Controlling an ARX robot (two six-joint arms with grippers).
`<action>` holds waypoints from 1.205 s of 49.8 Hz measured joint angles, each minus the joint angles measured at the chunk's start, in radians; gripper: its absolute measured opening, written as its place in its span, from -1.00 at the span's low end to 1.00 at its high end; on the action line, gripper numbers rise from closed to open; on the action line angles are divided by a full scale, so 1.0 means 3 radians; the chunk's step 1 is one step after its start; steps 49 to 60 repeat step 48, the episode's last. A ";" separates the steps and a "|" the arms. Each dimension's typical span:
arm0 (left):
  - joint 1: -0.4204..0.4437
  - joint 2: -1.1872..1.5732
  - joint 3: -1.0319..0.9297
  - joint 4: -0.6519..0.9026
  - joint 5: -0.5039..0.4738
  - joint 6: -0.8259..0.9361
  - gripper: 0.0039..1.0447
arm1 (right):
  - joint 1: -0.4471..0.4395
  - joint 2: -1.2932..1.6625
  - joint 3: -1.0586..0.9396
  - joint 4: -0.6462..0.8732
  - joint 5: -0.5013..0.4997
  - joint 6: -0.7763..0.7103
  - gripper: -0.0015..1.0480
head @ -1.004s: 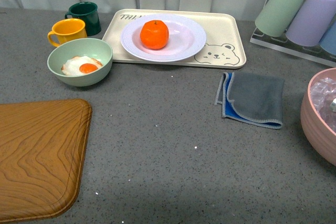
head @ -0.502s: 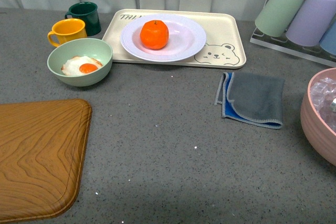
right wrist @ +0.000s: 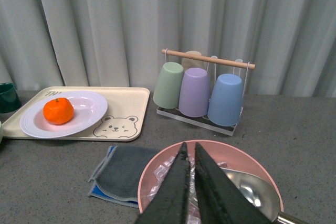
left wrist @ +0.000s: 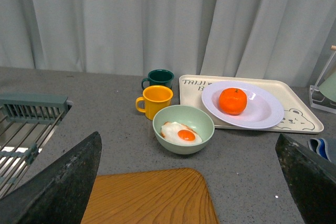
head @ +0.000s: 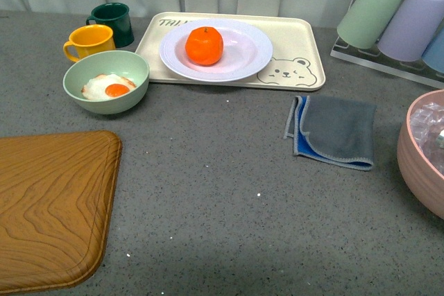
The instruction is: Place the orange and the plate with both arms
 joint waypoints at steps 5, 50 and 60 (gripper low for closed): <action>0.0000 0.0000 0.0000 0.0000 0.0000 0.0000 0.88 | 0.0000 0.0000 0.0000 0.0000 0.0001 -0.0001 -0.59; 0.0000 0.0000 0.0000 0.0000 0.0000 0.0000 0.88 | 0.0000 0.0000 0.0000 0.0000 0.0001 0.0001 0.82; 0.0000 0.0000 0.0000 0.0000 0.0000 0.0000 0.88 | 0.0000 0.0000 0.0000 0.0000 0.0001 0.0001 0.82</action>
